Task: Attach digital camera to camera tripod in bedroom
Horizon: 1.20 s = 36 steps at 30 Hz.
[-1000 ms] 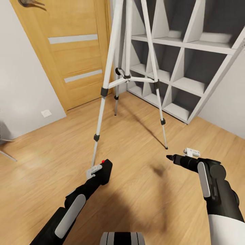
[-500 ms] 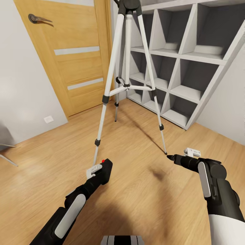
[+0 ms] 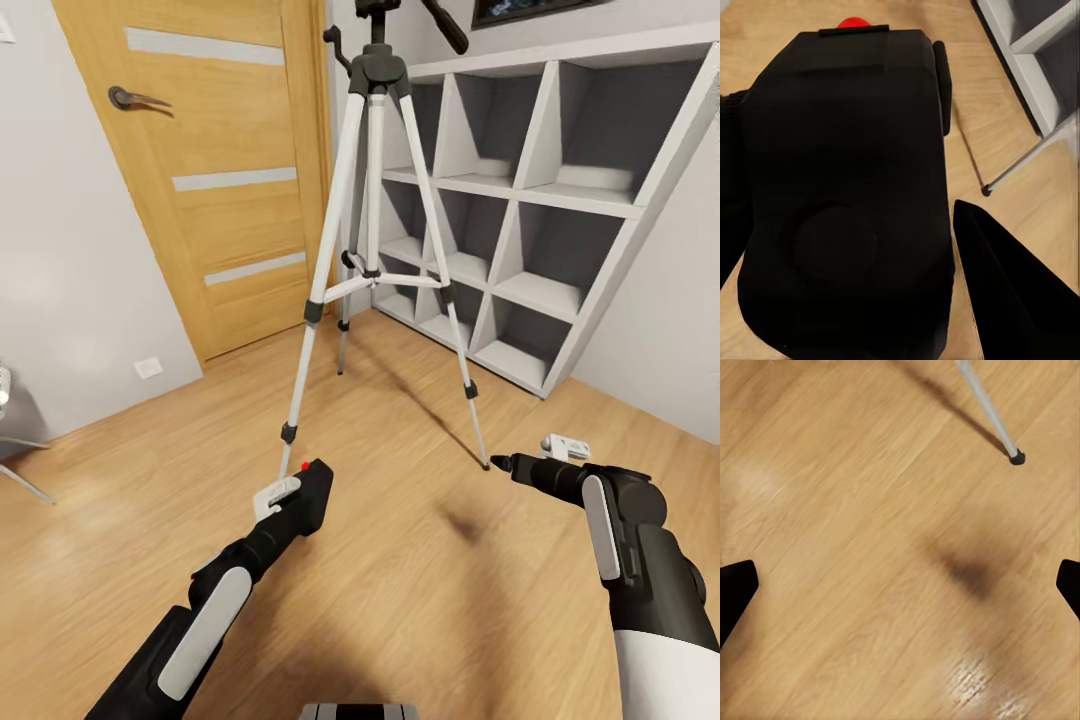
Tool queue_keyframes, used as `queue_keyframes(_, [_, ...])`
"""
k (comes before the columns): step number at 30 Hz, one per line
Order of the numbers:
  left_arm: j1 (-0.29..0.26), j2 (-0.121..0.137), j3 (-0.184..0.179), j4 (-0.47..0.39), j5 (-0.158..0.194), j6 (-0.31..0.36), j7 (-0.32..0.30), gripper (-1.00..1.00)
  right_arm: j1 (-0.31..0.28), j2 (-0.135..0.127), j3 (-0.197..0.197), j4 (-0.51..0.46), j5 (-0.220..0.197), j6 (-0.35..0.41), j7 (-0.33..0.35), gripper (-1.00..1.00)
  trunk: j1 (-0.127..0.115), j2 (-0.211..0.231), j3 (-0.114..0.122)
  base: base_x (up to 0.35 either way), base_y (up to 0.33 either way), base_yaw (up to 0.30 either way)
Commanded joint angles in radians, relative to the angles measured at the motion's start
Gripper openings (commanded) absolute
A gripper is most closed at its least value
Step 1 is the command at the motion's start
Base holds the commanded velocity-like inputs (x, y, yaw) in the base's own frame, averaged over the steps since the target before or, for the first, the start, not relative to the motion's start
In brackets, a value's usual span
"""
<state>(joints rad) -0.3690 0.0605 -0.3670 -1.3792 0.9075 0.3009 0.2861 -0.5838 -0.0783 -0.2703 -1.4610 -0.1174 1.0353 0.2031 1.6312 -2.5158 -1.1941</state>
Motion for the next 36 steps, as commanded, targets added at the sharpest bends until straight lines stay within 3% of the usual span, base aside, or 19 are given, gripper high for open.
queue_keyframes(1, [-0.001, 0.001, -0.002, -0.004, 0.010, 0.001, 0.008, -1.00, -0.001, 0.000, 0.000, -0.001, -0.008, 0.005, -0.004, 1.00, -0.001, 0.000, 0.003, 0.000, 0.000, 0.000])
queue_keyframes(9, [-0.001, 0.004, -0.001, -0.006, 0.039, 0.001, 0.008, -1.00, -0.001, 0.000, -0.001, -0.001, -0.010, 0.005, -0.004, 1.00, -0.004, 0.002, 0.034, 0.000, 0.000, 0.000])
queue_keyframes(36, [-0.001, 0.005, -0.001, -0.003, 0.045, 0.001, 0.008, -1.00, -0.001, 0.002, -0.003, -0.001, -0.008, 0.006, -0.004, 1.00, -0.016, 0.008, 0.138, 0.000, 0.000, 0.000])
